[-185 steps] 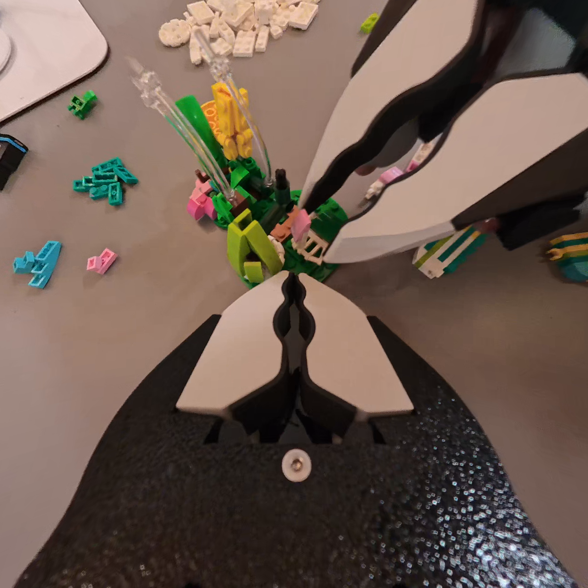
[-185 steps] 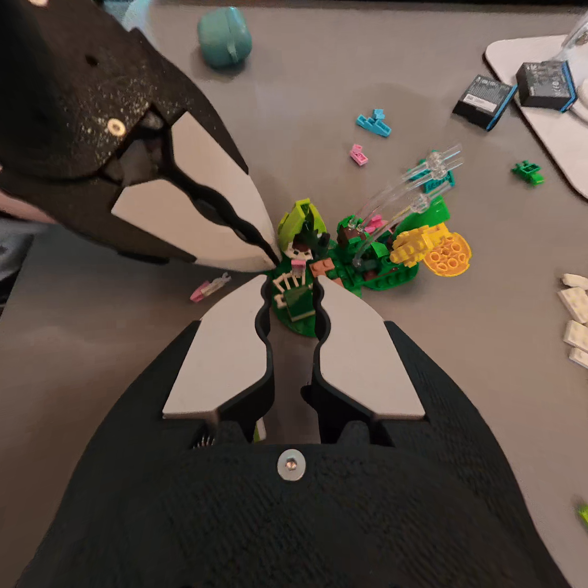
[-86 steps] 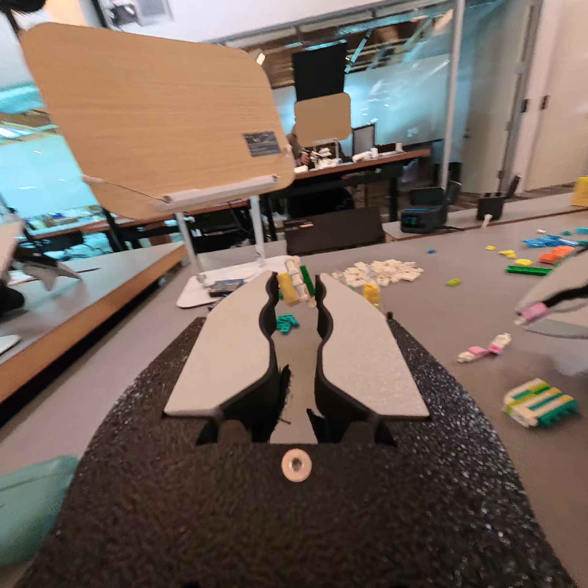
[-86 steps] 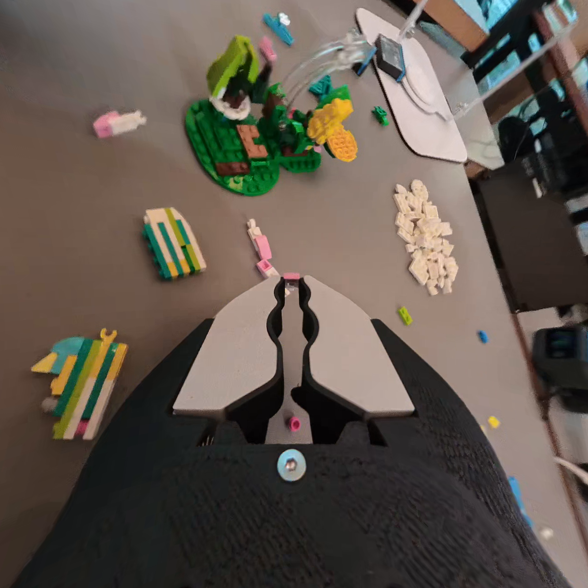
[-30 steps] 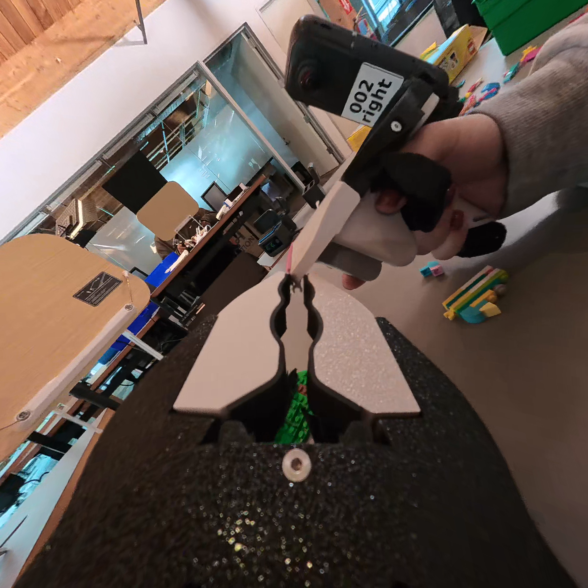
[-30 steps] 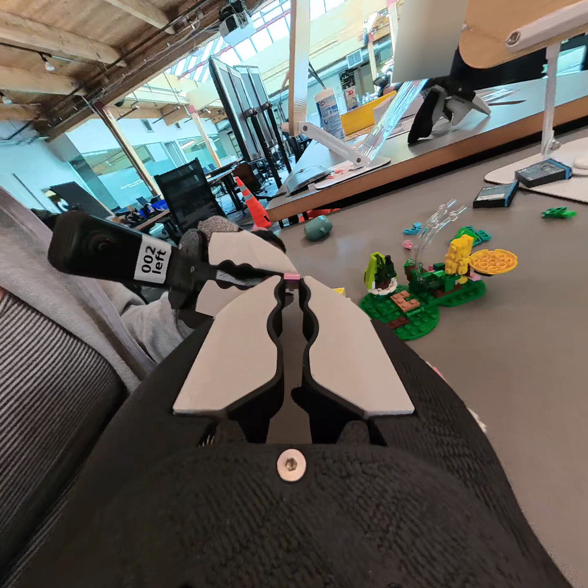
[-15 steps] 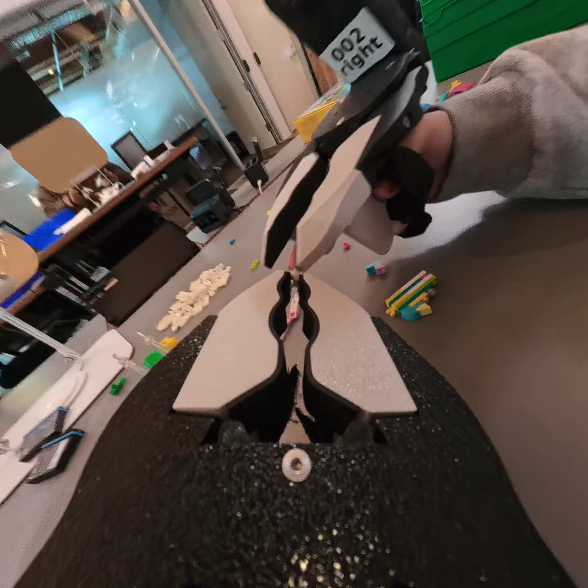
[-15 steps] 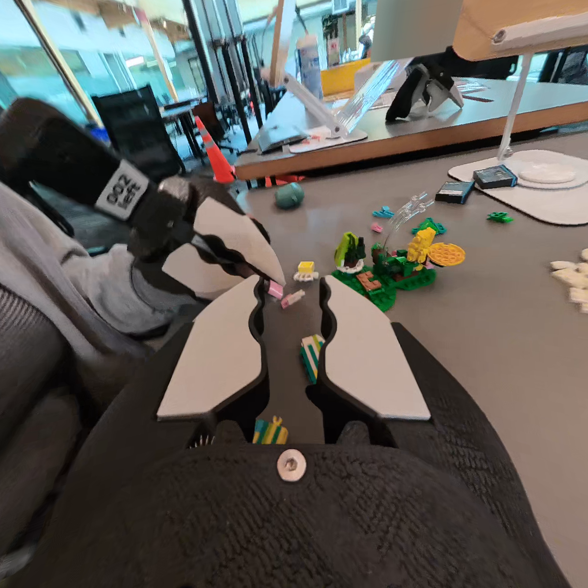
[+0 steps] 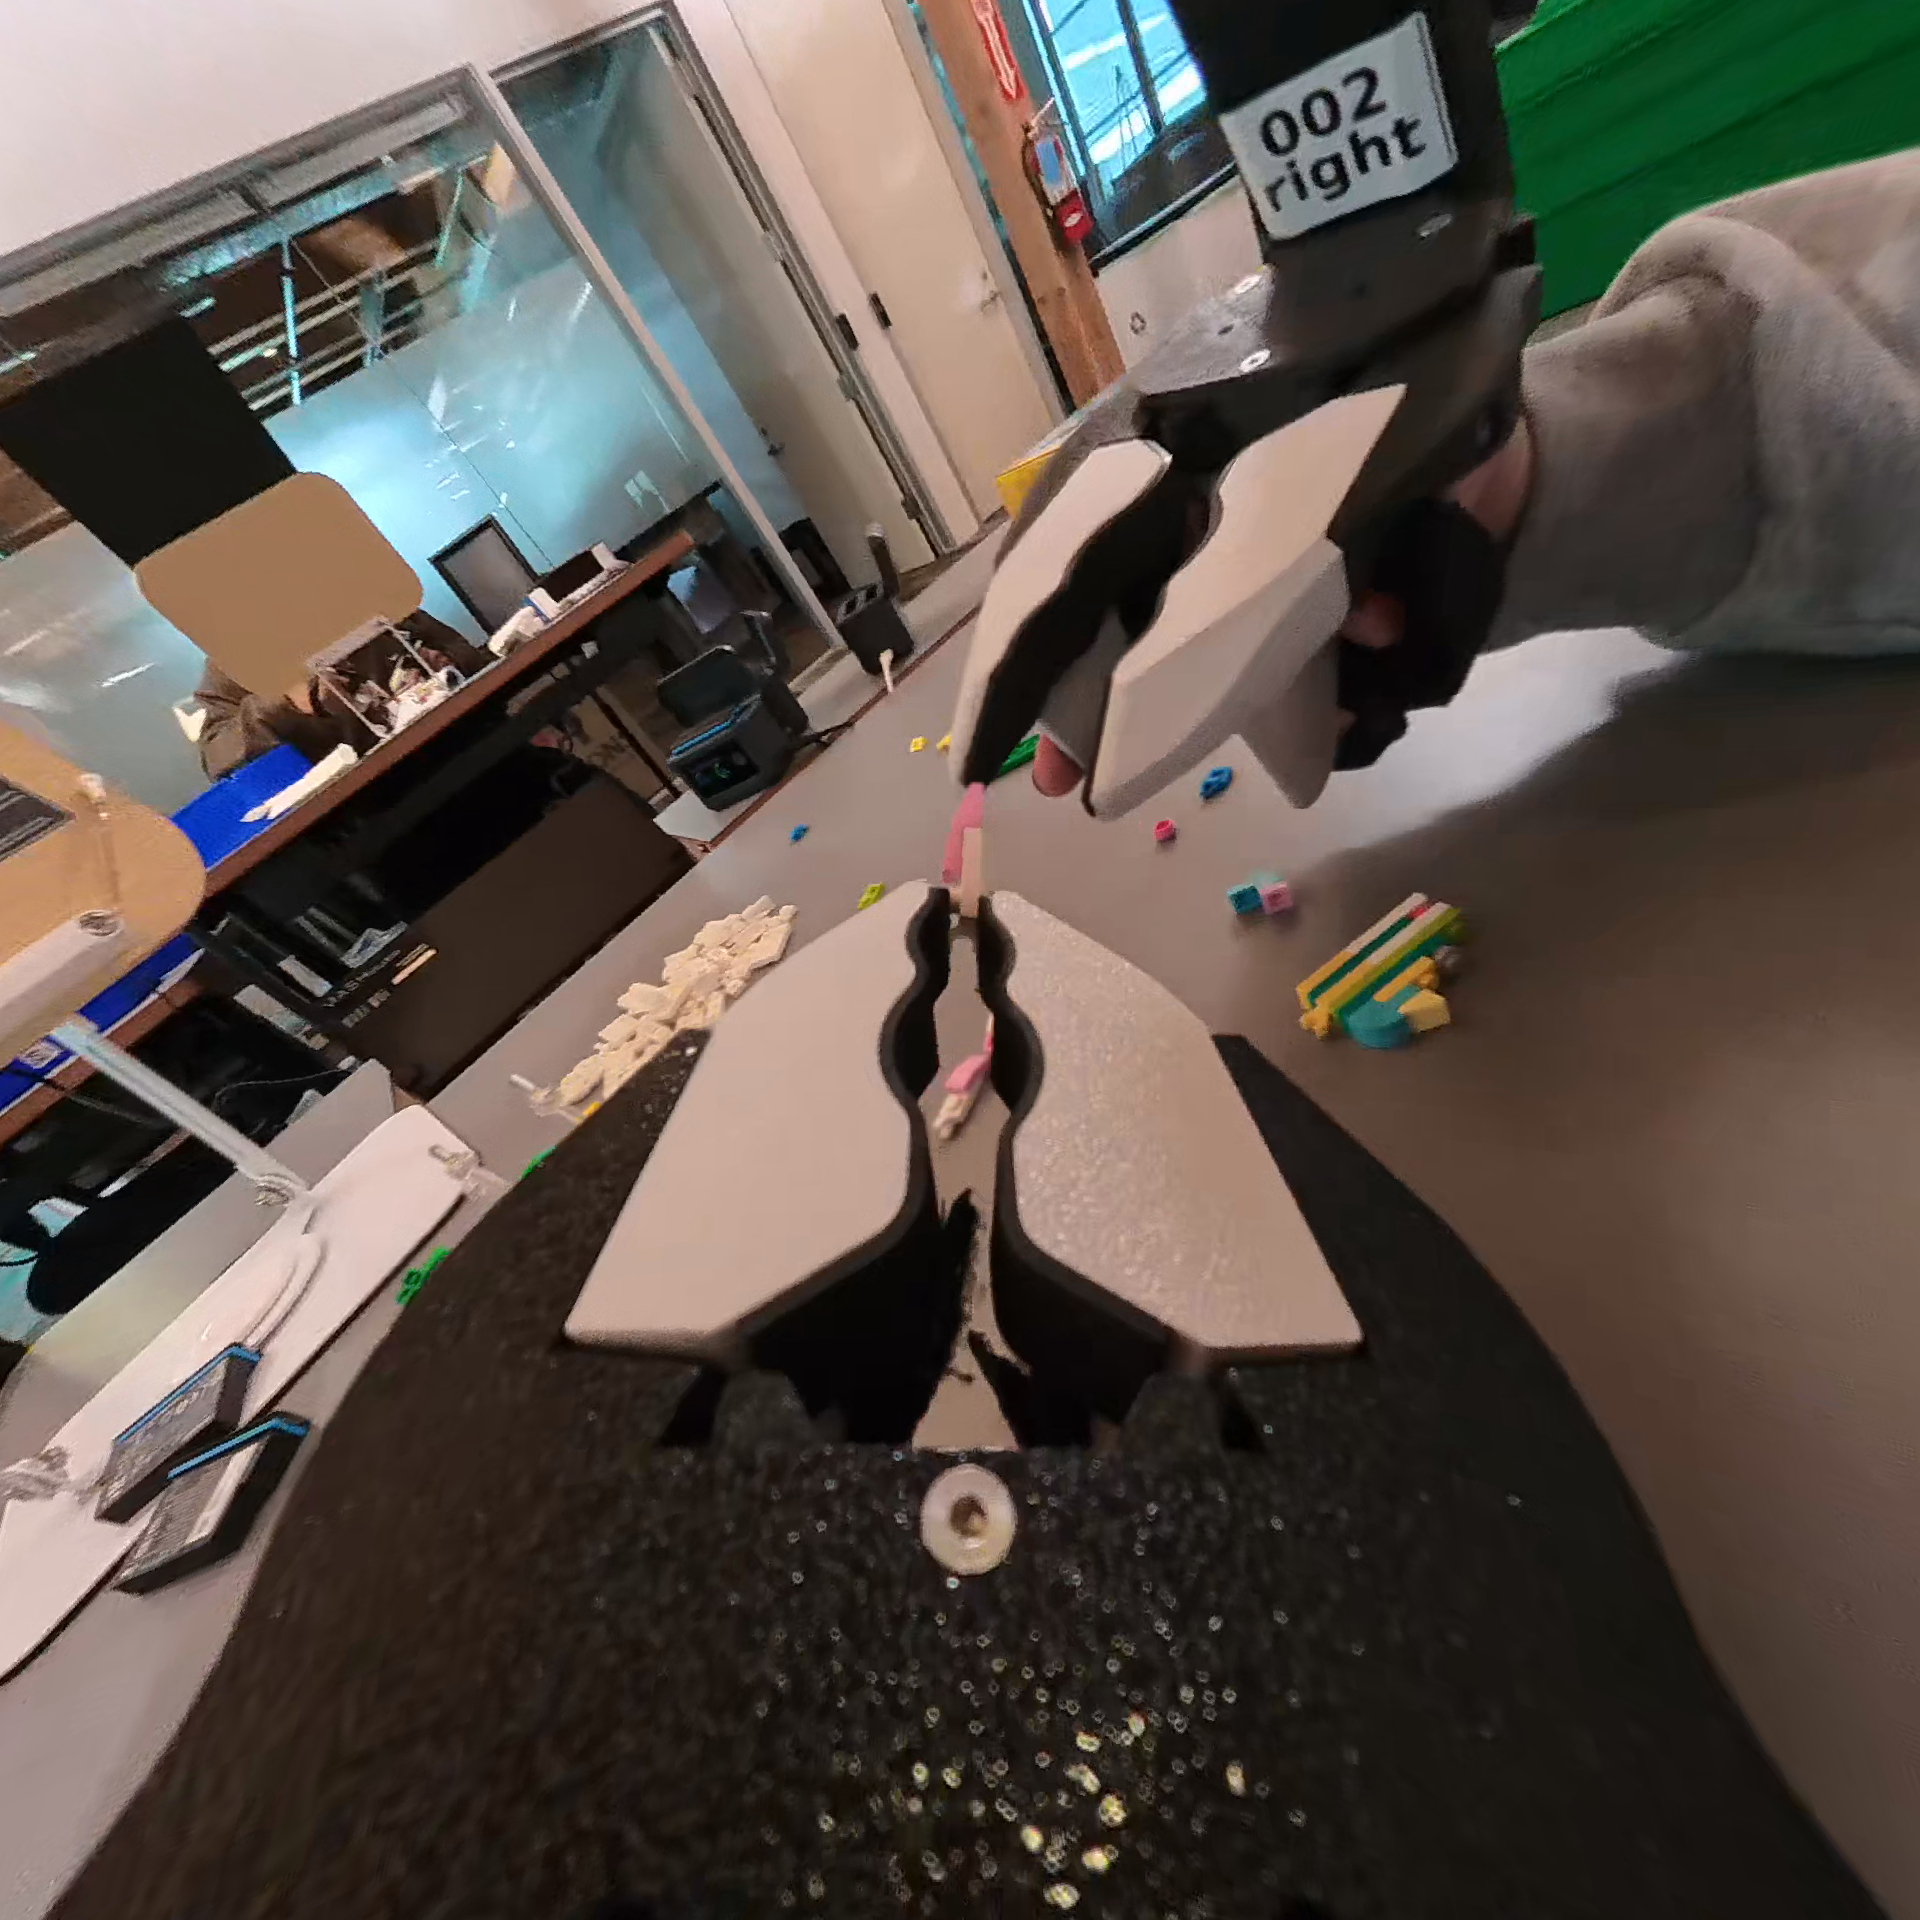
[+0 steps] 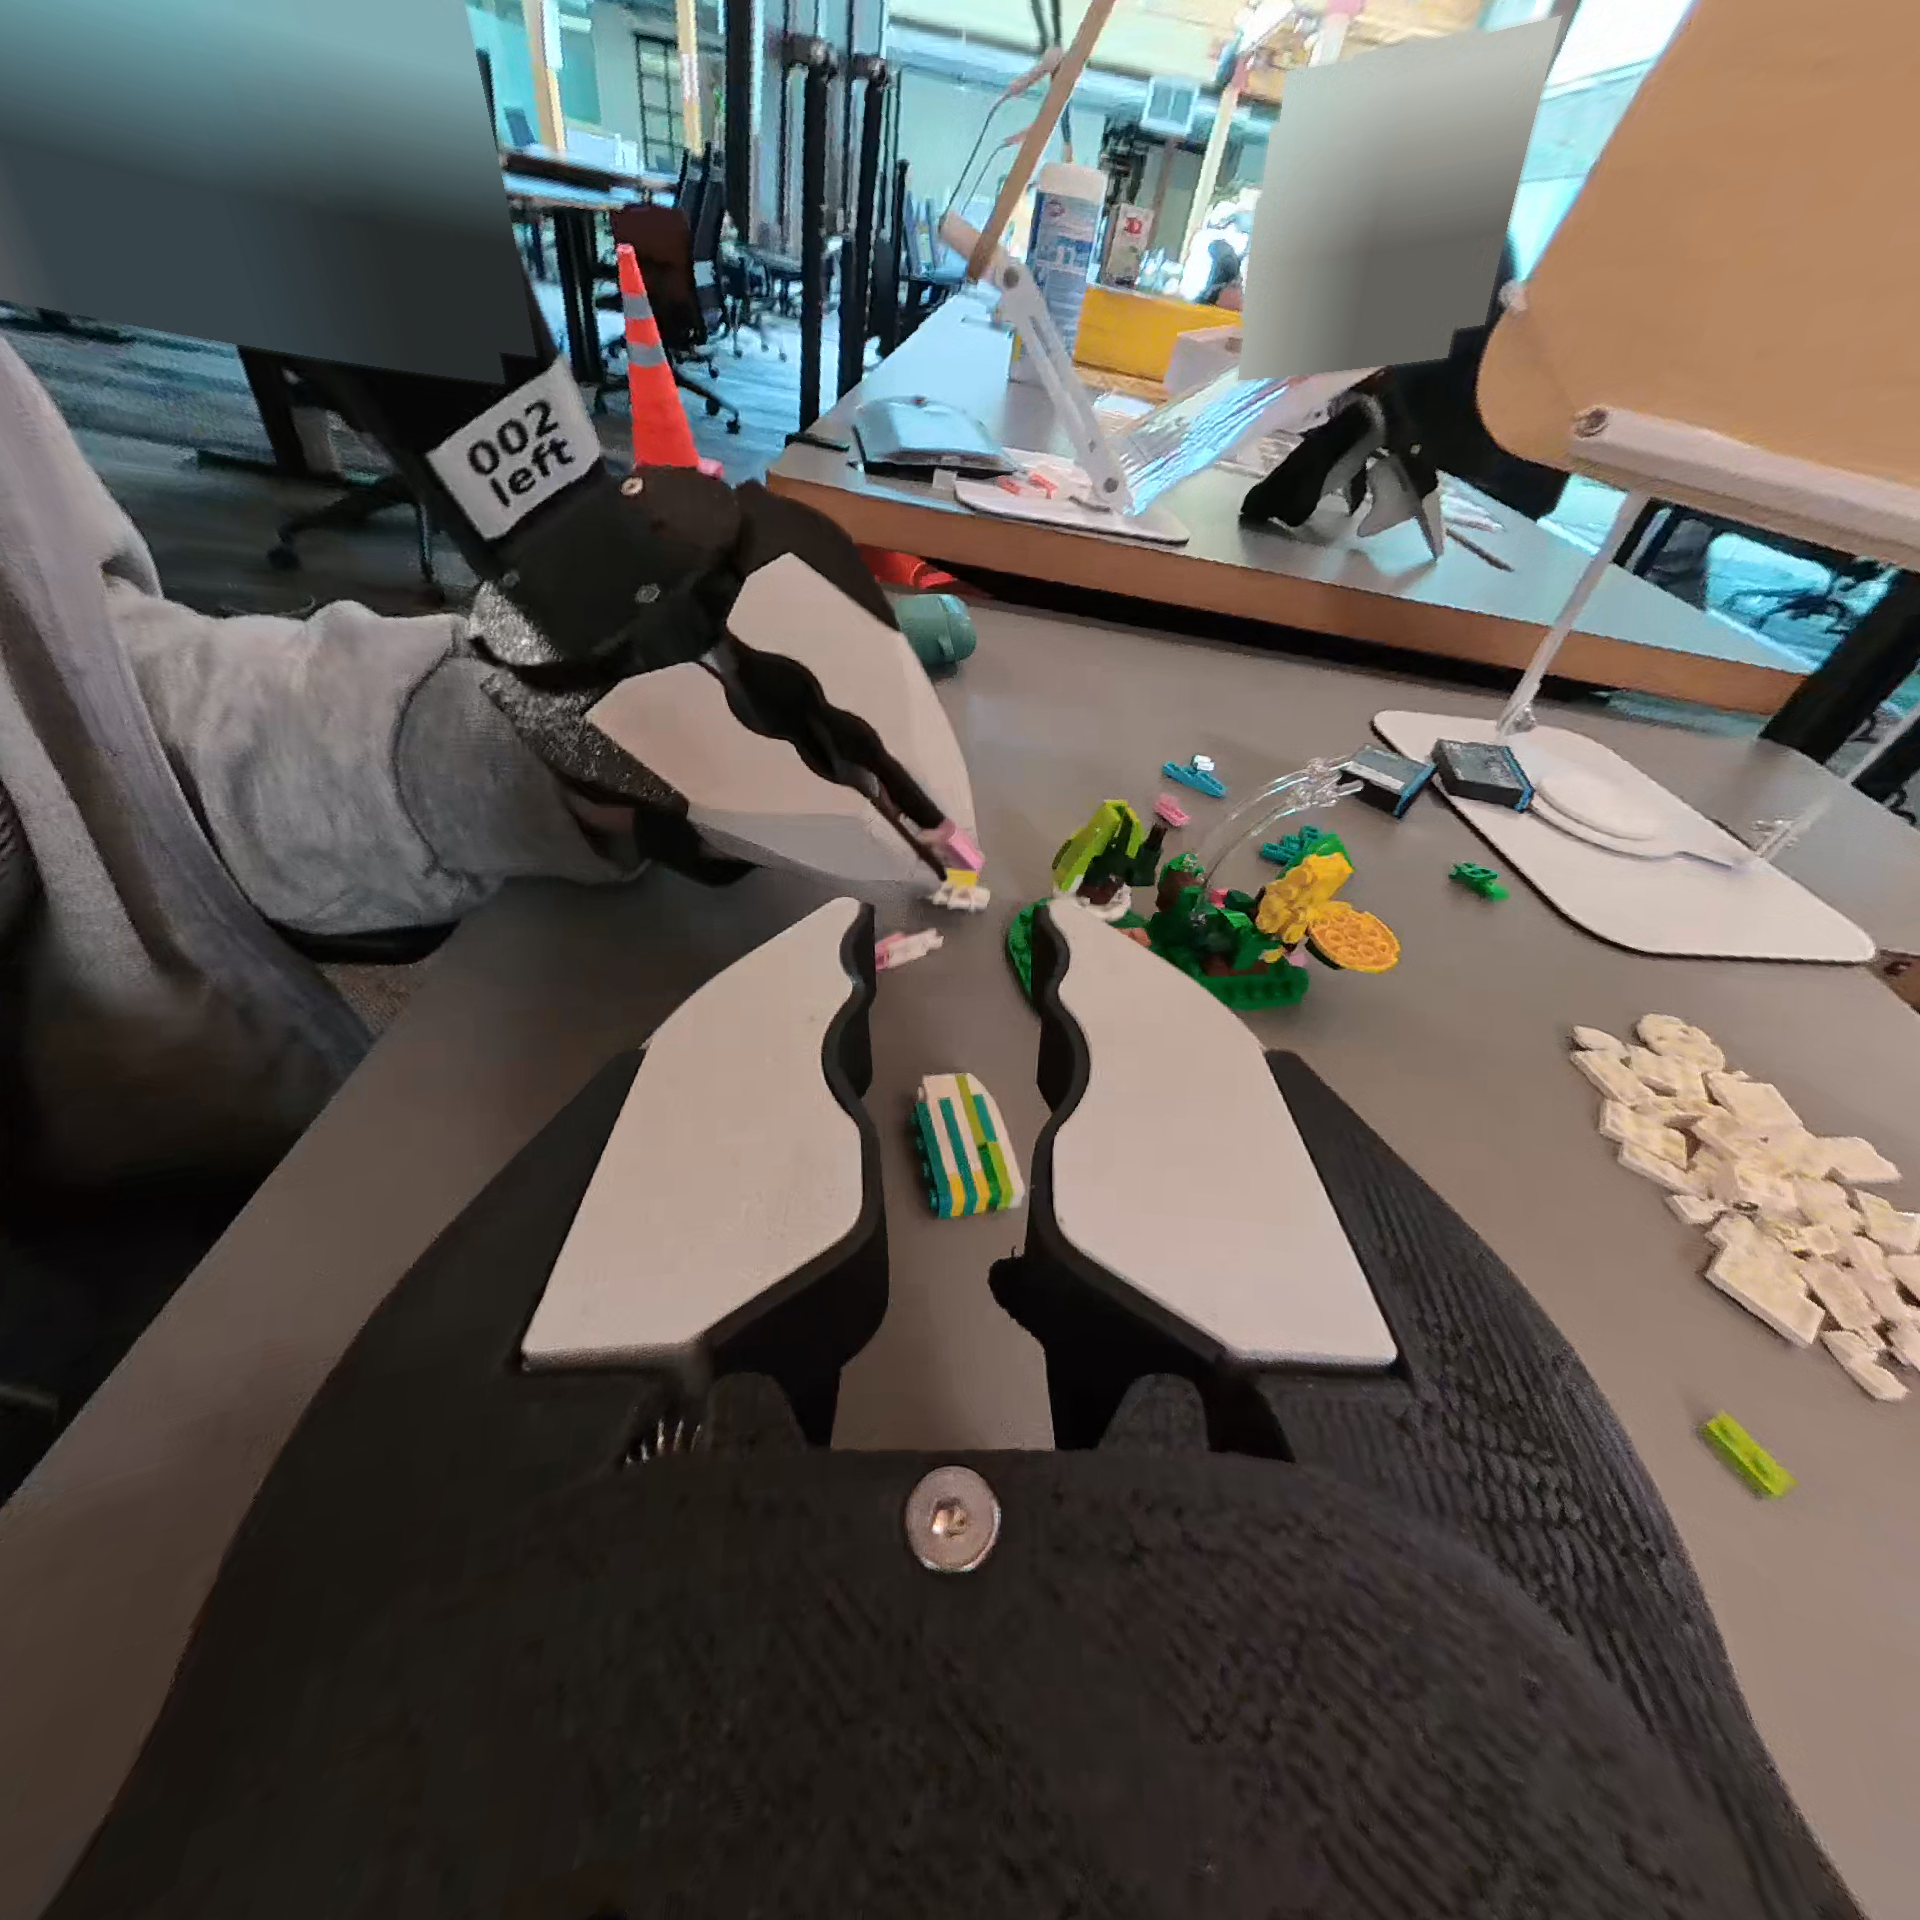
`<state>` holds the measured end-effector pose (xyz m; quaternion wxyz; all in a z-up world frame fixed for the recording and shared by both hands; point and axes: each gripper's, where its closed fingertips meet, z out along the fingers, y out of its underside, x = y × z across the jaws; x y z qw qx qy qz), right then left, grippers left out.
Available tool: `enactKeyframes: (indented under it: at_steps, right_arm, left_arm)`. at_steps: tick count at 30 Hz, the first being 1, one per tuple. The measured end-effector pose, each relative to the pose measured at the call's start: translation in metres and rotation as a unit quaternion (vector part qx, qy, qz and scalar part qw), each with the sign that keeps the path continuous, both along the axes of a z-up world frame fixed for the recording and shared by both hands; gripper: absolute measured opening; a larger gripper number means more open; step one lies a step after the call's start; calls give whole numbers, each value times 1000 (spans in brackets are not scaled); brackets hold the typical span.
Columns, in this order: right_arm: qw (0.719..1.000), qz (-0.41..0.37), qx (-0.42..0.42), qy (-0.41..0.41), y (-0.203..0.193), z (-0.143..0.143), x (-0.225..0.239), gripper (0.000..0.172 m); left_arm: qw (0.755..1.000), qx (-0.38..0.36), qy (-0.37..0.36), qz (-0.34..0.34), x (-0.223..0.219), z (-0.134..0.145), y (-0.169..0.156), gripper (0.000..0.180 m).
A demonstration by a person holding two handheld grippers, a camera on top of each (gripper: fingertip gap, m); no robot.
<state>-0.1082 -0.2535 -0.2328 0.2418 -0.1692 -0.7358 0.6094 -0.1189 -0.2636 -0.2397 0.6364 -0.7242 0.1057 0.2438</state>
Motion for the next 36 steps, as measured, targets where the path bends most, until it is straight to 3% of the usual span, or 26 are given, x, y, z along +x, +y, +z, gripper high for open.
enactKeyframes:
  at_steps: [4,6,8,11,16,19,25,31,34,36]
  right_arm:
    - [1000,2,-22,20,-3,3,0,22]
    - [999,33,-24,1,-8,0,7,20]
    - [996,72,-43,-24,-13,0,17,7]
    - [990,108,-62,-61,-16,0,24,5]
    - [987,125,-75,-66,-15,2,28,4]
    - [979,143,-110,-90,-17,14,31,4]
    - [913,246,-272,-181,-22,41,44,4]
    - [808,356,-391,-261,-13,61,56,2]
    - [849,306,-374,-214,-3,58,47,3]
    - [889,217,-370,-161,9,57,28,2]
  left_arm:
    - [998,-22,-31,-44,11,-10,3,5]
    - [989,-25,-100,-103,25,-9,5,5]
    - [975,-20,-168,-146,33,-7,5,5]
    - [955,-23,-228,-190,41,-8,2,5]
    - [942,-12,-258,-215,46,-3,2,5]
    - [945,31,-228,-232,50,12,-1,5]
    - [943,102,-174,-265,63,36,-7,5]
    - [917,140,-190,-321,76,49,-15,4]
    - [927,170,-200,-270,53,53,-20,4]
    - [943,207,-191,-177,22,56,-24,5]
